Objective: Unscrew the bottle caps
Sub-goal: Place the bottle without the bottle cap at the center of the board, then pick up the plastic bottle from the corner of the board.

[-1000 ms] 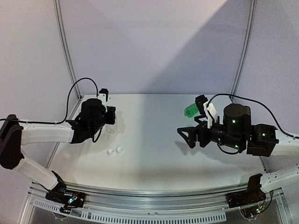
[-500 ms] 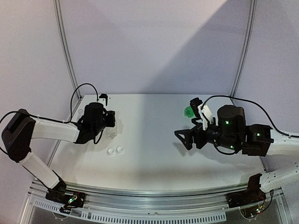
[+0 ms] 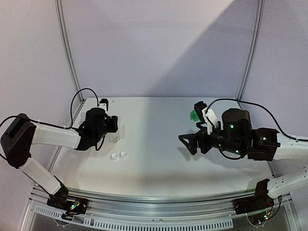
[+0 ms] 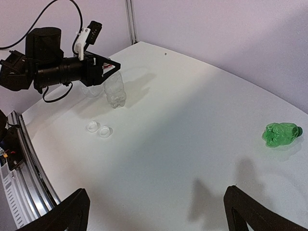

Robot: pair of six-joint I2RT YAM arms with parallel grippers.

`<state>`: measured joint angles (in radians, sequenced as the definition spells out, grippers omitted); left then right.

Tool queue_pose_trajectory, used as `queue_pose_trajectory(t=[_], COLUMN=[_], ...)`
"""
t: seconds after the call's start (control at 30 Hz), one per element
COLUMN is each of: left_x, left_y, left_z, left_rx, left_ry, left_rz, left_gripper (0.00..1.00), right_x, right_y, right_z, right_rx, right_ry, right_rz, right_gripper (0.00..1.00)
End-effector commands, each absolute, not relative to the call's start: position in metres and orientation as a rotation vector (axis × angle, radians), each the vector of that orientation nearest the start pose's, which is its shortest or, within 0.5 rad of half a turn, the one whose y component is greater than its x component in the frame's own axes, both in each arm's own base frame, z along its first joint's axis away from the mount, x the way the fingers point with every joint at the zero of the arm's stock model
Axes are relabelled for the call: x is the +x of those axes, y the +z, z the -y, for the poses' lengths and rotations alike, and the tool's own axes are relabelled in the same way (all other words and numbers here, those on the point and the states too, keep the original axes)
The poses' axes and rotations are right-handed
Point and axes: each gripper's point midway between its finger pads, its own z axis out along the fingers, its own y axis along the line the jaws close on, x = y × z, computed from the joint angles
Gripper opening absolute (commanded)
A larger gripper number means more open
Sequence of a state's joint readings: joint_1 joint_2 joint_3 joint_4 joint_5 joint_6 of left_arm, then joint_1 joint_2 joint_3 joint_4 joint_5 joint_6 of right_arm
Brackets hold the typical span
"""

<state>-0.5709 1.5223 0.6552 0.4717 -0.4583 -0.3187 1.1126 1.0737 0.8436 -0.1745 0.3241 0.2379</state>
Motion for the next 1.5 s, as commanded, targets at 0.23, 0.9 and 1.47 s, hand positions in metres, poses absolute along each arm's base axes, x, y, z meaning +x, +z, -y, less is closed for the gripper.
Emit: queue_pose_trajectory(t=[0.23, 0.9, 1.47], left_x=[0.393, 0.35, 0.279], left_y=[0.163, 0.25, 0.329], left_z=[0.159, 0.15, 0.149], left_rx=[-0.03, -0.012, 0.002], left_ry=[-0.138, -0.157, -0.449], left_rz=[-1.919, -1.93, -2.06], left_gripper=[0.86, 0.99, 0.99], right_x=[0.214, 0.221, 0.236], right_y=[0.27, 0.264, 0.288], right_z=[-0.309, -0.303, -0.298], right_rx=[-0.628, -0.572, -0.368], right_ry=[0.577, 0.521, 0.501], right_rz=[-1.858, -1.924, -1.991], right_gripper=[0.99, 0.99, 0.99])
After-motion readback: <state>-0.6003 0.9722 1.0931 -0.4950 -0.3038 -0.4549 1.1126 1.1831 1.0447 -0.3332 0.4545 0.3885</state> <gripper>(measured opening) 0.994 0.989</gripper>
